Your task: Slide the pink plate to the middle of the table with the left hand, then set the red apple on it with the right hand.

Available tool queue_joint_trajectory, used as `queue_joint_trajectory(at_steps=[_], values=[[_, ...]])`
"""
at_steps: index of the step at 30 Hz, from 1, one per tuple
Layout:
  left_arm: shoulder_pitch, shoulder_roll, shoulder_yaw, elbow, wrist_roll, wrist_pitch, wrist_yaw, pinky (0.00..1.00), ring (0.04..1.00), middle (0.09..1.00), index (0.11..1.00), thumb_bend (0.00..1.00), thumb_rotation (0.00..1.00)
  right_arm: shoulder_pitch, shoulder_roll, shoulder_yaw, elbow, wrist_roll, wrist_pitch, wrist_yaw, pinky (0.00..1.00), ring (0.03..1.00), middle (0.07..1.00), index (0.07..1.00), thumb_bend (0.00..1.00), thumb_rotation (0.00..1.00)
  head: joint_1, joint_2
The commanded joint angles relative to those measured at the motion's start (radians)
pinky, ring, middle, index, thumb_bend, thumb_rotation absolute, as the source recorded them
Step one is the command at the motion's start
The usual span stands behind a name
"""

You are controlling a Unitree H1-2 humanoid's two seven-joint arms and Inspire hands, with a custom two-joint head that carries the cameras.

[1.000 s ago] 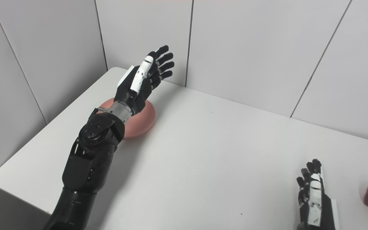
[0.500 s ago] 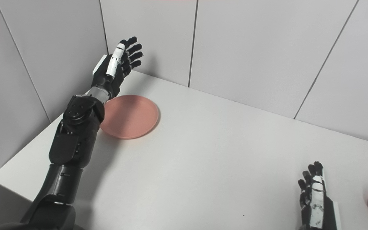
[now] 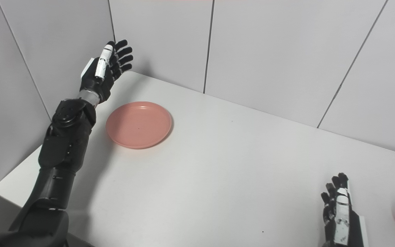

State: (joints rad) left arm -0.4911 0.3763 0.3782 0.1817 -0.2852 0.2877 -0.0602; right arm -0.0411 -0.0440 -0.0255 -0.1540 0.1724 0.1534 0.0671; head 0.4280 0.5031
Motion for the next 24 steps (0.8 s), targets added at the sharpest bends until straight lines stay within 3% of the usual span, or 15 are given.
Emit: queue_joint_trajectory(at_steps=[1,12,24], values=[[-0.058,0.029,0.015,-0.003,-0.012,-0.04,0.008,0.86,0.86,0.862,0.844,0.31,1.0,-0.021,0.001,-0.004,-0.04,0.0,0.006,-0.003,1.0,1.0,1.0,1.0,0.05,1.0,-0.001,0.001],[-0.057,0.055,0.046,0.079,-0.034,-0.065,0.004,0.88,0.89,0.889,0.873,0.29,1.0,-0.022,-0.007,-0.006,-0.041,0.001,0.007,0.002,1.0,1.0,1.0,1.0,0.04,1.0,0.007,0.005],[-0.035,0.086,0.054,0.141,-0.035,-0.104,0.0,0.86,0.858,0.851,0.826,0.32,1.0,-0.02,-0.006,-0.01,-0.052,0.009,0.017,0.002,1.0,1.0,1.0,1.0,0.04,1.0,0.01,0.01]])
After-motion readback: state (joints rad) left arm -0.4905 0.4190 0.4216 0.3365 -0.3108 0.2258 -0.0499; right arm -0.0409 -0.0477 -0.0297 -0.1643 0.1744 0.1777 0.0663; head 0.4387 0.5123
